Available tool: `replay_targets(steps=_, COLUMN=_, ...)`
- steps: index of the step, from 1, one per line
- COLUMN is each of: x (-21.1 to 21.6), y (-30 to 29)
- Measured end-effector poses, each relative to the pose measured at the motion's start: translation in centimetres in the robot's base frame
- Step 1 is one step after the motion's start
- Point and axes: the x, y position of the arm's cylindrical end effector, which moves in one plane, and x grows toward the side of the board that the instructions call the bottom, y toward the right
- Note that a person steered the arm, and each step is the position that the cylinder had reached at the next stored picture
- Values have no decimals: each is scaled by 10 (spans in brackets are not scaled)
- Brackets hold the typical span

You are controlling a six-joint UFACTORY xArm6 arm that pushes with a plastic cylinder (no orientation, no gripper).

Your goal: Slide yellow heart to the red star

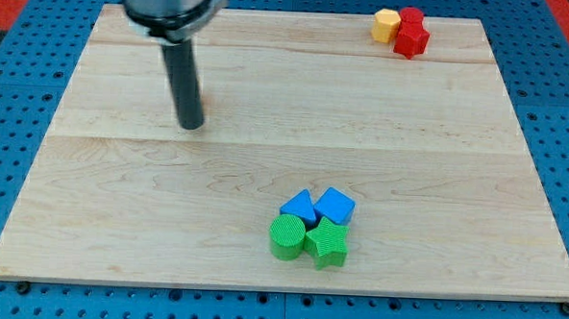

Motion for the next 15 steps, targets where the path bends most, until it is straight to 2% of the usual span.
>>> replay_targets(steps=1, x=-4, y=-64)
replay_targets(steps=2, x=-34, y=-71)
replay_targets(steps=3, x=-57, y=-27)
replay_targets(steps=4, x=-49, y=28)
replay_targets(steps=6, x=-39, y=13)
replay_targets(steps=8, x=-48, y=71)
replay_targets(steps=11, x=-59, y=82)
replay_targets(steps=13, x=-72, y=156)
replay_targets(steps=15, x=-75, y=181)
